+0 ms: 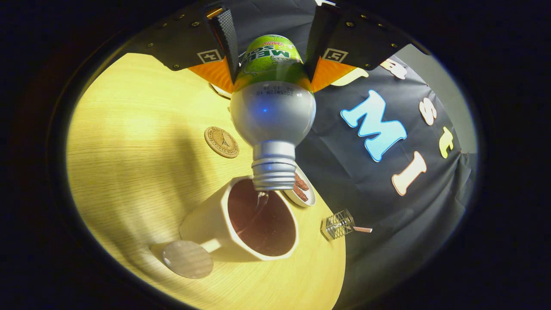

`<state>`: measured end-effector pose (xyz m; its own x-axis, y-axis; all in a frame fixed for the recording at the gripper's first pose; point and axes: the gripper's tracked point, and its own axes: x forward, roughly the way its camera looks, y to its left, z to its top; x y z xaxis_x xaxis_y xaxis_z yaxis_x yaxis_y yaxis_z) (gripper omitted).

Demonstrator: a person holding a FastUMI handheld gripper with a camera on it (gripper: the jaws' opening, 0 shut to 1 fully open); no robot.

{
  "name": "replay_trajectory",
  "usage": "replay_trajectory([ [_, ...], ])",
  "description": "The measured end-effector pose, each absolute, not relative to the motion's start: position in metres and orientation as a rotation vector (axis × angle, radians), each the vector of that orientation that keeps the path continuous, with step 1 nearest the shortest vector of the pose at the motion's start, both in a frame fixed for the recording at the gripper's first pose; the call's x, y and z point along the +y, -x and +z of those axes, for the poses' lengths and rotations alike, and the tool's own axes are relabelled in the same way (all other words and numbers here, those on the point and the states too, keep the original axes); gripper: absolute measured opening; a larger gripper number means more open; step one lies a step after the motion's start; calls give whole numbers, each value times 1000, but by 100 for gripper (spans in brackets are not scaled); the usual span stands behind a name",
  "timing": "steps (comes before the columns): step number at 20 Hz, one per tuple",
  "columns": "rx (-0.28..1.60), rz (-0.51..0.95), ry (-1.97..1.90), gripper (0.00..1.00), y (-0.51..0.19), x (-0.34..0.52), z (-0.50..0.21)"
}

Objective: Take the bottle from table, then pour the juice into the cup, finally place the bottle on the coaster

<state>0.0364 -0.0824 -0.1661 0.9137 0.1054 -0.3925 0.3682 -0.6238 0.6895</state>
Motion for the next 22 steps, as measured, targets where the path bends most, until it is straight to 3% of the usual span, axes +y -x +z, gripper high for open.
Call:
replay_trajectory([
  [22, 351, -415, -2314, 69, -44, -87, -167],
])
